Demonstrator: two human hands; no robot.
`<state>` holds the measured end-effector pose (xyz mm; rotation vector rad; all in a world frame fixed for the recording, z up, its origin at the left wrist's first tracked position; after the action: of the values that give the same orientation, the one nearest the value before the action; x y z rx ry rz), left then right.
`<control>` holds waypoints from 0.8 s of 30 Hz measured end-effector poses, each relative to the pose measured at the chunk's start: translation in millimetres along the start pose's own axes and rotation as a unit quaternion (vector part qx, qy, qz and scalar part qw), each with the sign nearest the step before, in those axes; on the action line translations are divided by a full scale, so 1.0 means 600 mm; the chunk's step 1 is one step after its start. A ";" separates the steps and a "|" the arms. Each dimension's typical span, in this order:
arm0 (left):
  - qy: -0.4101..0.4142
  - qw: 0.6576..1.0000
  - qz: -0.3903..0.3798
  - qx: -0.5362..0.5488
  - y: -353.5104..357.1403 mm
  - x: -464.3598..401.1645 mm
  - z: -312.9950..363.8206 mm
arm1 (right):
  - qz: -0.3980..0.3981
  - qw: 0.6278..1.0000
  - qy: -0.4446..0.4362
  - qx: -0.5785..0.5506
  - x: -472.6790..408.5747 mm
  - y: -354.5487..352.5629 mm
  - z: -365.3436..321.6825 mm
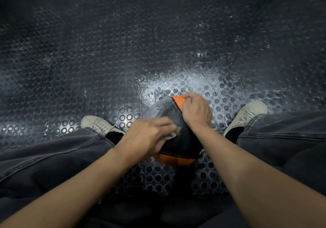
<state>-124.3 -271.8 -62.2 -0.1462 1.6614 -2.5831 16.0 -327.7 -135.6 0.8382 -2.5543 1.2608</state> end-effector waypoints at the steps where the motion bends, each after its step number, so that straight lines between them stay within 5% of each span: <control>1: 0.013 1.000 -0.007 -0.013 -0.005 0.007 -0.006 | 0.001 1.000 0.001 -0.003 -0.001 0.001 -0.002; 4: -0.116 0.987 0.104 -0.034 -0.043 -0.017 -0.056 | 0.009 1.000 0.011 0.002 0.001 0.008 -0.003; 7: -0.287 0.942 0.159 0.071 -0.067 -0.036 -0.098 | 0.035 0.998 0.050 -0.007 0.008 0.004 0.006; 11: -0.313 0.939 0.097 0.103 -0.063 -0.010 -0.086 | 0.067 0.988 0.130 -0.042 0.010 -0.009 0.025; 16: -0.258 0.954 0.140 0.067 -0.023 0.032 -0.029 | 0.104 0.965 0.221 -0.094 0.027 -0.015 0.050; 18: -0.231 0.964 0.125 0.038 0.005 0.038 0.004 | 0.109 0.973 0.193 -0.057 0.021 -0.021 0.054; 22: -0.300 0.943 0.142 0.023 0.018 0.023 -0.011 | 0.041 0.997 -0.005 -0.059 0.019 -0.008 0.018; 24: -0.291 0.944 0.157 0.009 0.020 0.010 0.003 | 0.055 0.996 -0.018 -0.061 0.024 -0.007 0.011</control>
<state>-129.7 -279.1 -71.8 -0.5359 1.3128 -2.0460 7.2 -340.7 -131.1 0.7097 -2.7084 1.1133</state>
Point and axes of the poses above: each hand's wrist, its own x-axis away from the middle knuckle, its own y-axis out of the palm, z = x × y, the point moved 5 cm from there along -x, towards the middle knuckle, and after that the axes turned 2 degrees about z, right-handed, at the moved point
